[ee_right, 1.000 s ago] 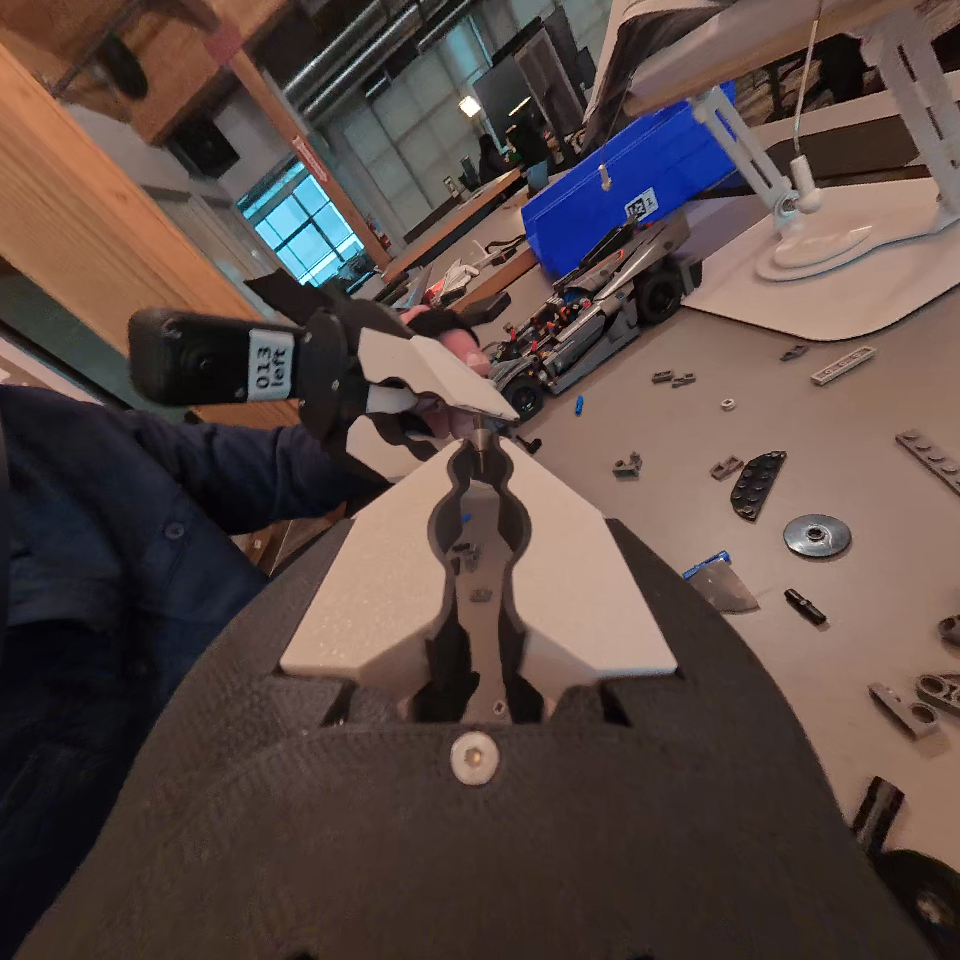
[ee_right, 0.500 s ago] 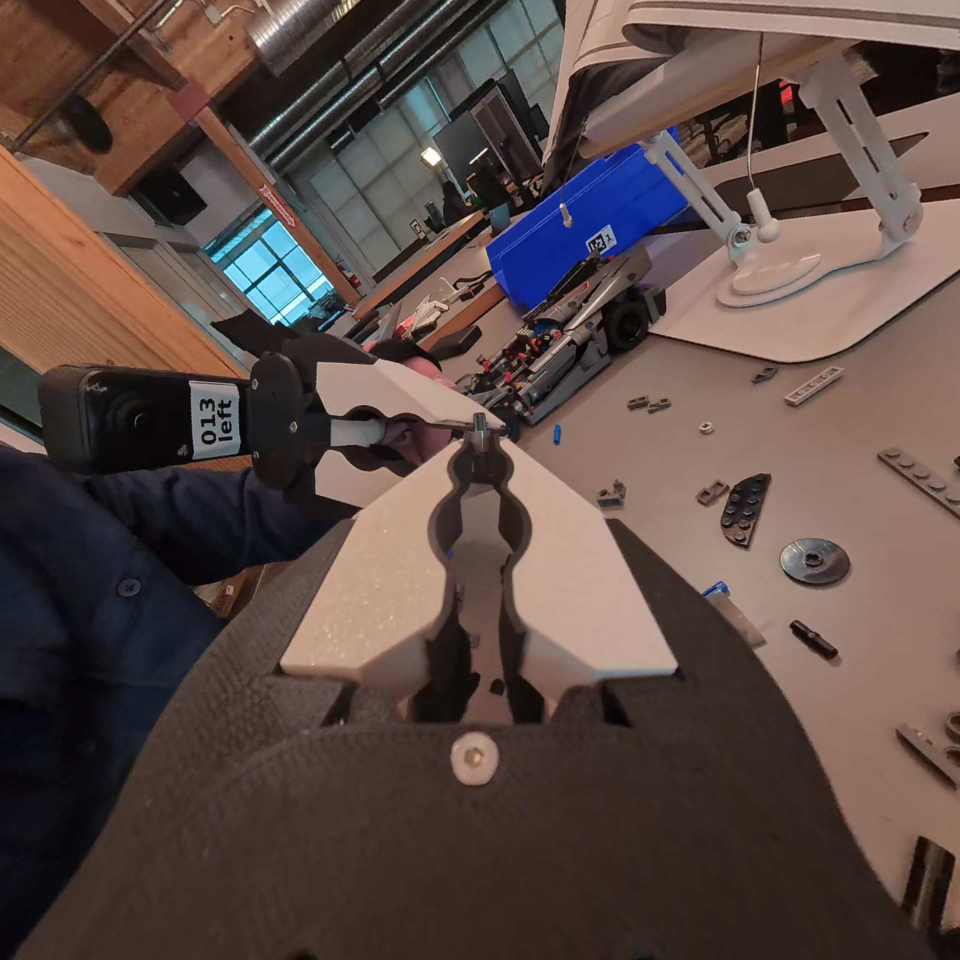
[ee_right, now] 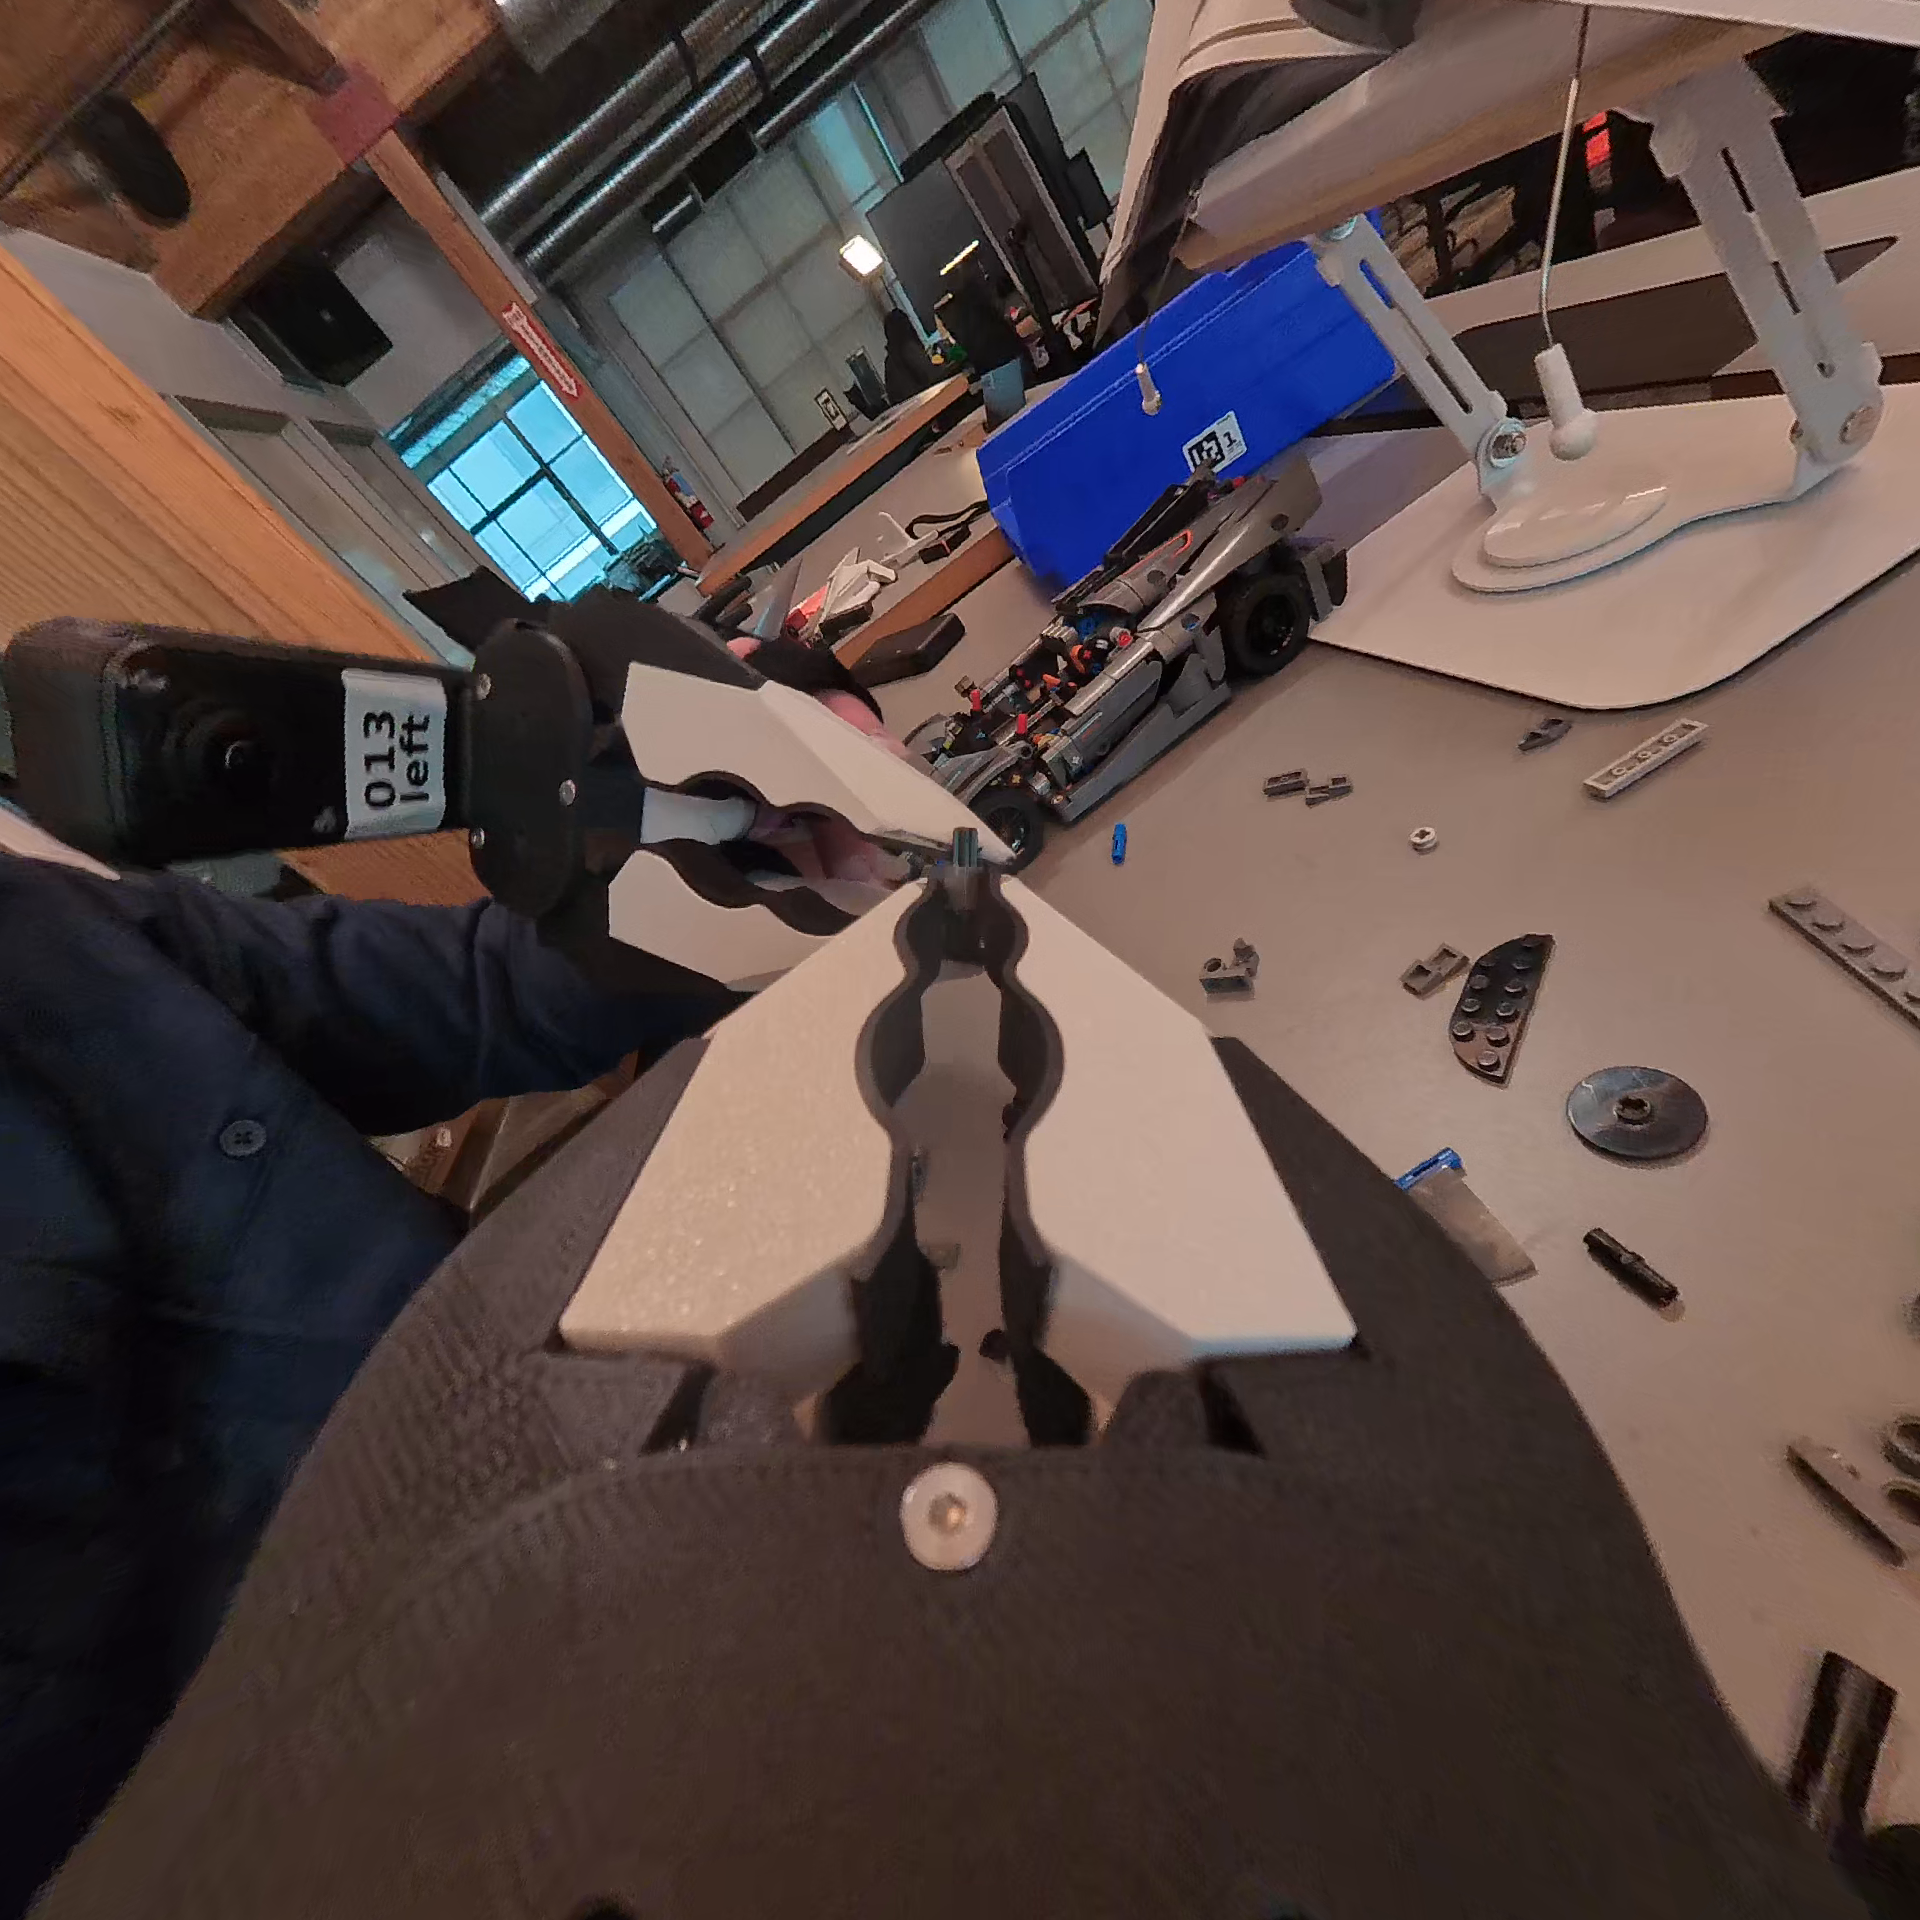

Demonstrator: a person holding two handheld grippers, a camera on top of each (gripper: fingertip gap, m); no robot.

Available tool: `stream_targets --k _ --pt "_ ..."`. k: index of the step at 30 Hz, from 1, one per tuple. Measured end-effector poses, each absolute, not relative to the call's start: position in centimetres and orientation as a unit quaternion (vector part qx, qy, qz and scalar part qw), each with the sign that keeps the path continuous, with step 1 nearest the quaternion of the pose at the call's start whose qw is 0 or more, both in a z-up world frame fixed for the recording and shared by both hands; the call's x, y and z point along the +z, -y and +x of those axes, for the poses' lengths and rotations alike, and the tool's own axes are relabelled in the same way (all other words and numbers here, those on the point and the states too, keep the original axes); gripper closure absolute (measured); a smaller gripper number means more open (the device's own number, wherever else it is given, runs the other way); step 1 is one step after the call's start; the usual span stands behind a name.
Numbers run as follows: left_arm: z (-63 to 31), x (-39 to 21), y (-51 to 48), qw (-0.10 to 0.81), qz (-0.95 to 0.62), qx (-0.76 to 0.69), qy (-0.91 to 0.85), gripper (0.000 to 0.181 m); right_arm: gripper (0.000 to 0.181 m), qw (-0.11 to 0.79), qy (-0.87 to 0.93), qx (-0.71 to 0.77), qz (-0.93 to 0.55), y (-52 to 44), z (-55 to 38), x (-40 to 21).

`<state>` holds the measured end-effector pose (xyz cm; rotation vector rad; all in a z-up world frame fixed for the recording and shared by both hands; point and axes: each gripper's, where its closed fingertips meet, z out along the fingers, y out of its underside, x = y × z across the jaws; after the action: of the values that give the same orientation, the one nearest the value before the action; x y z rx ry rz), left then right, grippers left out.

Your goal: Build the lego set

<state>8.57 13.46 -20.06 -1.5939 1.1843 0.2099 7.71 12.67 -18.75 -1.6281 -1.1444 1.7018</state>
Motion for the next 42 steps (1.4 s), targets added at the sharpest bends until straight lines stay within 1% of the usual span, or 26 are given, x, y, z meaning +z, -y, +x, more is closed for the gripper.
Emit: stream_targets --k 4,7,10,12,13,18,24,42 --pt "9.2 -20.2 -12.7 0.532 -0.682 0.002 -0.502 0.166 0.168 0.305 0.506 0.573 -0.568 -12.0 8.5 -18.3" --pt "9.1 -20.2 -12.5 0.527 -0.688 -0.034 -0.498 0.166 0.162 0.35 0.584 0.49 -0.544 -11.6 9.0 -18.7" --pt "9.4 -20.2 -12.0 0.52 -0.686 -0.067 -0.504 0.166 0.161 0.387 0.642 0.419 -0.512 -11.3 8.9 -19.3" --pt "9.6 -20.6 -11.9 0.515 -0.682 -0.063 -0.516 0.166 0.162 0.407 0.67 0.382 -0.49 -11.1 8.8 -19.5" --pt "9.7 -20.8 -11.8 0.513 -0.68 -0.063 -0.52 0.166 0.165 0.415 0.68 0.362 -0.484 -11.2 8.8 -19.7" --pt "10.0 -20.8 -11.4 0.507 -0.677 -0.072 -0.529 0.166 0.165 0.44 0.722 0.301 -0.442 -10.7 9.0 -19.6" --pt "9.8 -21.6 -11.3 0.489 -0.68 -0.07 -0.542 0.166 0.165 0.447 0.755 0.235 -0.418 -10.8 9.0 -20.6" --pt "9.8 -22.5 -11.0 0.464 -0.69 -0.044 -0.553 0.167 0.169 0.428 0.765 0.221 -0.428 -10.5 9.1 -21.6"
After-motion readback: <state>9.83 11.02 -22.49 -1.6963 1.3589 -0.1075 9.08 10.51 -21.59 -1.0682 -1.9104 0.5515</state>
